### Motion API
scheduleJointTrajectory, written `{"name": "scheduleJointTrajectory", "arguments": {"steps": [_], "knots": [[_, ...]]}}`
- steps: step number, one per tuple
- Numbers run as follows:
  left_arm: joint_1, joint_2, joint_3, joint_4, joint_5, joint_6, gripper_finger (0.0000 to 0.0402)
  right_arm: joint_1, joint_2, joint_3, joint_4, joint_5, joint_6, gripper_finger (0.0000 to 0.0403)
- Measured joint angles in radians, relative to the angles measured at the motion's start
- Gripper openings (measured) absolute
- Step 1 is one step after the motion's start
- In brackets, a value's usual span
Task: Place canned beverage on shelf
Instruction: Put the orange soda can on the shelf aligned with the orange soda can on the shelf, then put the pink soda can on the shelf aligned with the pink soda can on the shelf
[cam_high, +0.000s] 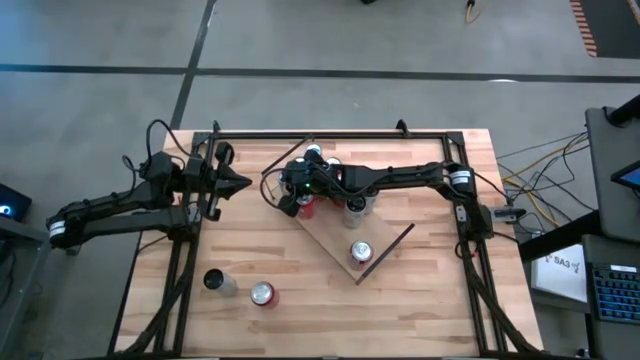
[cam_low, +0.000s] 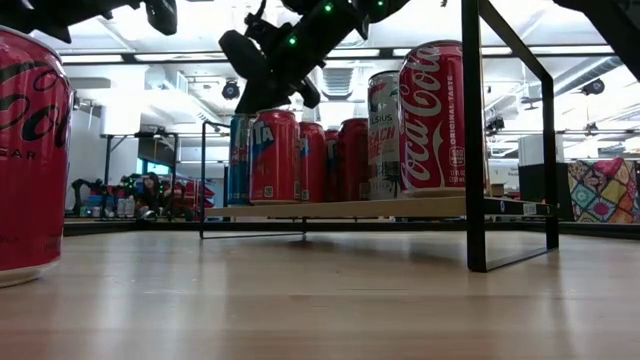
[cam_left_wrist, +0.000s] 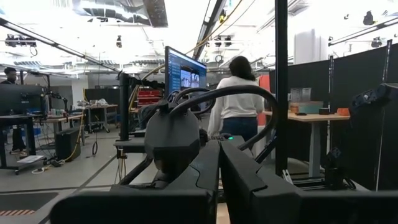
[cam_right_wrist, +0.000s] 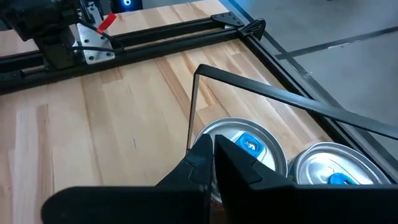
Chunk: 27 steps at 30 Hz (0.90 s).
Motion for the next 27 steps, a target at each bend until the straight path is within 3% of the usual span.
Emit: {"name": "scheduleJointTrajectory", "arguments": {"steps": [12,27], "knots": [[0.000,0.001,0.000,0.000,0.000,-0.002,0.0000,0.035,-0.114,0.000,-0.057,0.003,-0.028,0.0009],[-0.101,0.064,0.026,0.013,-0.008,0.001,0.0000,0.212,-0.302,-0.013,-0.359,0.003,-0.025,0.0009]]}}
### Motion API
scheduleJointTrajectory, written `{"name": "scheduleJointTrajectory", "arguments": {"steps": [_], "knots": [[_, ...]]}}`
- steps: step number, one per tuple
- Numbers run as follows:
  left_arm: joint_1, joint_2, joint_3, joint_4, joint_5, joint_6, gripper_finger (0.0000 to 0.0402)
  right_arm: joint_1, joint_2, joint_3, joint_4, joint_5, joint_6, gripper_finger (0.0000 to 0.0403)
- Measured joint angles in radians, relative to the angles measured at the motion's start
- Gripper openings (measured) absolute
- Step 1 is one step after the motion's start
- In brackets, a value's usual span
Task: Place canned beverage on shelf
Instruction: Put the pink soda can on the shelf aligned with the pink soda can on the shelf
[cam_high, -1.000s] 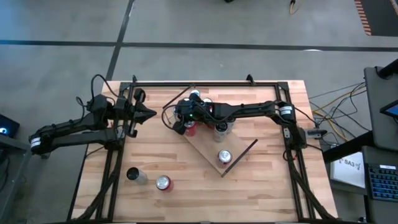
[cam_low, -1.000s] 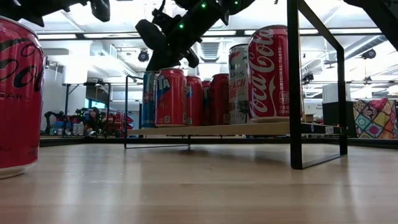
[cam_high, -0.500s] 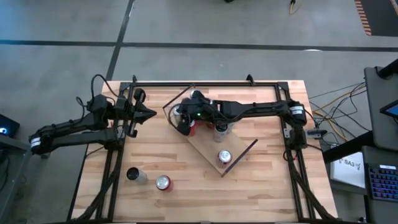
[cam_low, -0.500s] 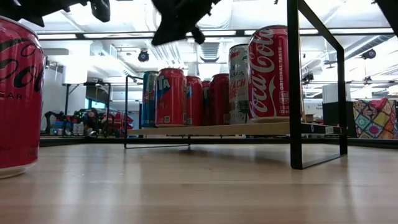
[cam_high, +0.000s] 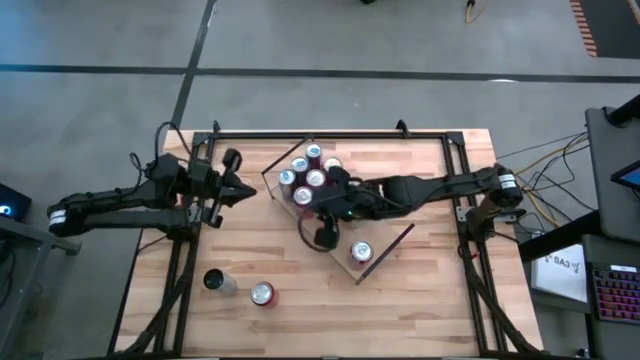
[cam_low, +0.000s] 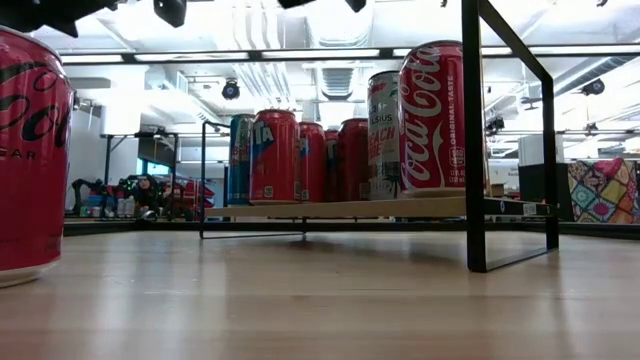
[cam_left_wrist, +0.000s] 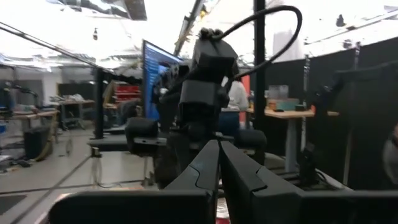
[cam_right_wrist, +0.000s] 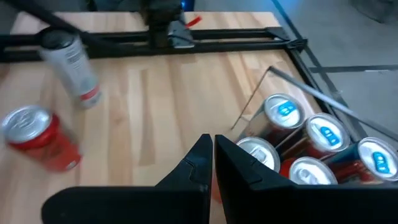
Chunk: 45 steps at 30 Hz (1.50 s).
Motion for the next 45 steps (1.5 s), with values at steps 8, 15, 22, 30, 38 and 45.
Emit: {"name": "scheduleJointTrajectory", "arguments": {"steps": [8,15,22,30,38,45], "knots": [[-0.102,0.043,0.033,0.001,-0.037,0.009,0.0000,0.074,-0.058,-0.035,-0.033,0.000,-0.021,0.0009],[-0.230,0.087,0.044,-0.011,-0.228,-0.012,0.0000,0.106,-0.117,-0.106,-0.031,0.001,-0.029,0.0009],[-0.313,0.164,0.141,-0.132,-0.302,-0.085,0.0000,0.120,-0.151,-0.156,-0.032,0.000,-0.040,0.0009],[-0.382,0.249,0.397,-0.736,-0.434,-0.200,0.0000,0.152,-0.187,-0.159,-0.061,0.000,-0.061,0.0009],[-0.484,0.397,0.742,-1.584,-0.542,-0.455,0.0000,0.164,-0.215,-0.159,-0.087,0.000,-0.048,0.0009],[-0.572,0.509,0.882,-1.918,-0.393,-0.571,0.0000,0.164,-0.215,-0.159,-0.087,0.000,-0.064,0.0009]]}}
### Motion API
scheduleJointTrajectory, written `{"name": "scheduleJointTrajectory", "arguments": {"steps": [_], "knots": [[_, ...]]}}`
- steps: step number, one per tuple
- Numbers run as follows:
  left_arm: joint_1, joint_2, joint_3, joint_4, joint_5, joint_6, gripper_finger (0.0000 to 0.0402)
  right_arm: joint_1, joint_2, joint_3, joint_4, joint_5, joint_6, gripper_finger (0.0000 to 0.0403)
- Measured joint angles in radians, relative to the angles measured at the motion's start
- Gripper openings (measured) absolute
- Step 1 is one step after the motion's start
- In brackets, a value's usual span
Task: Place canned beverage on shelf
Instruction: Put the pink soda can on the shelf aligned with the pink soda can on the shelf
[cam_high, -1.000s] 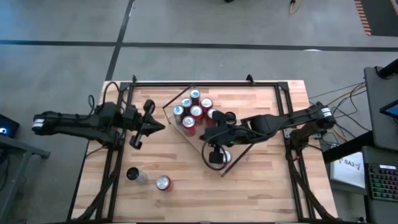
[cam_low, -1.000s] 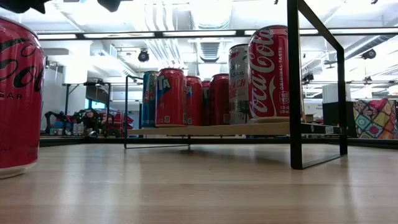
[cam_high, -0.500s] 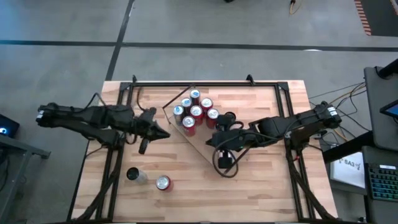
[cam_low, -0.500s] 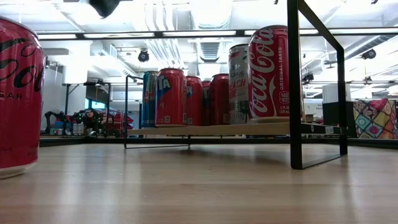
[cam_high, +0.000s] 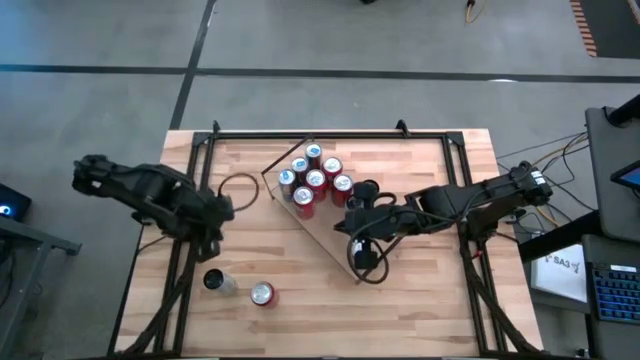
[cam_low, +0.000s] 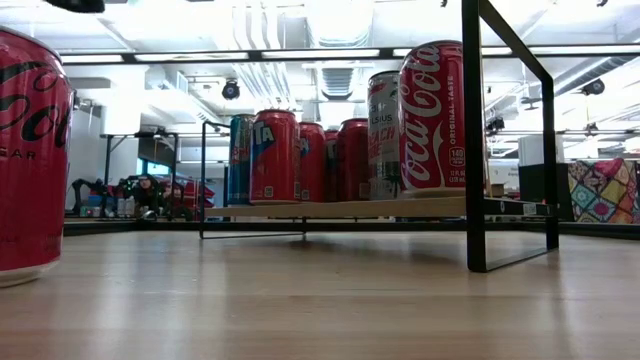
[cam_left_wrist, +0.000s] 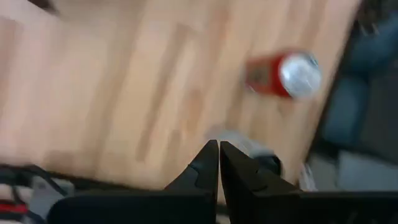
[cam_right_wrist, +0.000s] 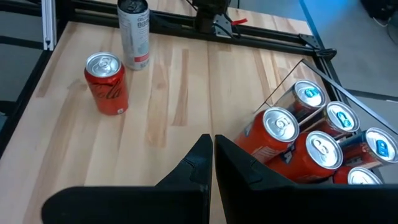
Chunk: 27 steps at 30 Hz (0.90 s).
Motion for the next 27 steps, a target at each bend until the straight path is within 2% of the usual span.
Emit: {"name": "scheduleJointTrajectory", "arguments": {"steps": [4,10,14,19,24,27], "knots": [[-0.047,0.030,0.032,-0.021,0.080,-0.019,0.0000,0.000,0.000,0.000,0.000,0.000,-0.012,0.0009],[-0.142,0.059,0.046,-0.023,0.082,-0.193,0.0002,0.000,0.000,0.000,-0.008,0.000,-0.023,0.0009],[-0.231,0.071,0.044,-0.023,0.066,-0.282,0.0025,0.000,0.000,0.000,-0.017,0.000,-0.025,0.0009],[-0.341,0.096,0.044,-0.017,0.005,-0.368,0.0088,0.000,0.000,0.000,-0.016,0.000,-0.025,0.0009],[-0.424,0.137,0.043,-0.020,-0.137,-0.383,0.0180,0.000,0.000,0.000,-0.016,0.000,-0.014,0.0009],[-0.457,0.179,0.043,-0.021,-0.167,-0.383,0.0239,0.000,0.000,0.000,-0.016,0.000,-0.010,0.0009]]}}
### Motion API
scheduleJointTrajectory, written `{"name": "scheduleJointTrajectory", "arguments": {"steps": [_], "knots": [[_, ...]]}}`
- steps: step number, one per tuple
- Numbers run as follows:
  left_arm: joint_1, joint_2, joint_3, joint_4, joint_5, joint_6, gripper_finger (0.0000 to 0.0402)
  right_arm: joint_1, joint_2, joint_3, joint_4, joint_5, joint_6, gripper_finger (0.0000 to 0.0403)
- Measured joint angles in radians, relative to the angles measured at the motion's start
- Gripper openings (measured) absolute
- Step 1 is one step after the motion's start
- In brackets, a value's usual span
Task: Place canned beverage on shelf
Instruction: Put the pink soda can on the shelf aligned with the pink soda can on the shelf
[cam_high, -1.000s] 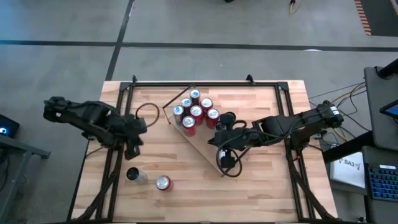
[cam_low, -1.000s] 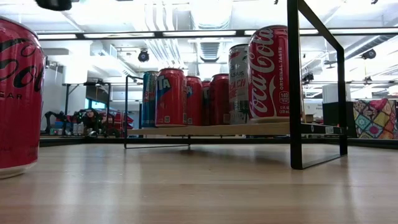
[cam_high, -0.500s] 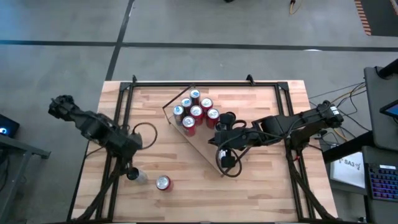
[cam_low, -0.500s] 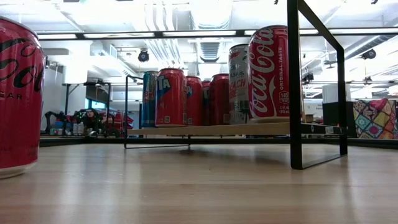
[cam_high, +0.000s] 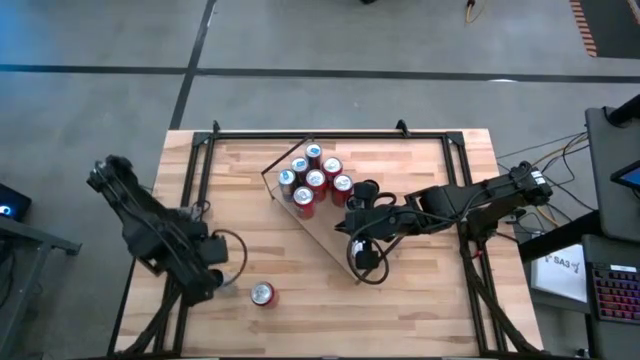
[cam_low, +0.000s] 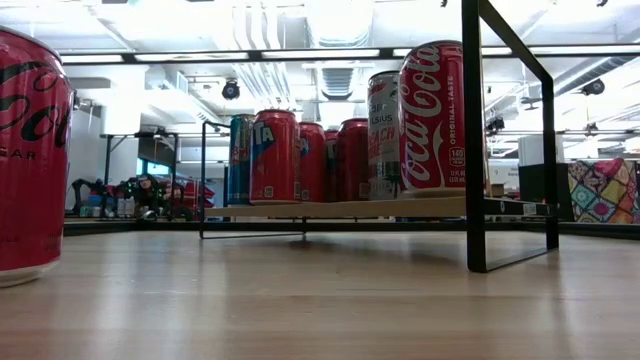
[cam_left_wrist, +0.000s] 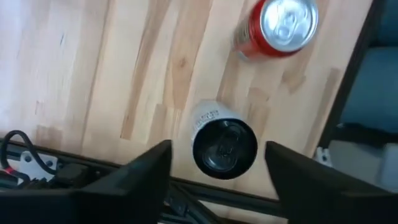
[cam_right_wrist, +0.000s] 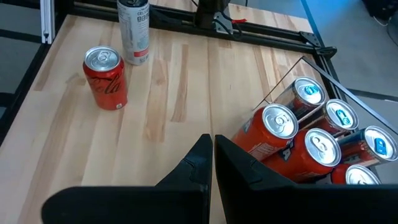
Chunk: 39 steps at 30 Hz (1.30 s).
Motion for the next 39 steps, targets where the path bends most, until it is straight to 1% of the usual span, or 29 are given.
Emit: {"name": "scheduleJointTrajectory", "arguments": {"steps": [4,6,8,16,22,28,33,39], "knots": [[-0.034,0.064,0.000,-0.009,-0.017,0.001,0.0299,0.000,0.000,0.000,0.000,0.000,0.001,0.0009],[-0.045,0.098,-0.001,-0.021,-0.018,0.001,0.0317,0.000,0.000,0.000,0.000,-0.003,0.000,0.0009],[-0.054,0.129,-0.001,-0.035,-0.018,0.001,0.0326,0.000,0.002,0.000,0.000,-0.004,0.000,0.0009],[-0.071,0.210,-0.001,-0.052,0.019,-0.029,0.0330,0.000,0.008,-0.005,-0.008,-0.008,0.000,0.0009],[-0.087,0.226,-0.001,-0.047,0.018,-0.083,0.0330,0.002,0.009,-0.005,-0.008,-0.008,0.000,0.0009],[-0.126,0.227,-0.001,-0.030,0.018,-0.135,0.0330,0.005,0.009,-0.006,-0.008,-0.008,-0.007,0.0009],[-0.151,0.225,-0.001,-0.043,-0.015,-0.178,0.0330,0.005,0.009,-0.011,-0.007,-0.008,-0.007,0.0009],[-0.153,0.225,-0.001,-0.042,-0.042,-0.183,0.0330,0.005,0.009,-0.027,-0.007,-0.008,0.004,0.0009]]}}
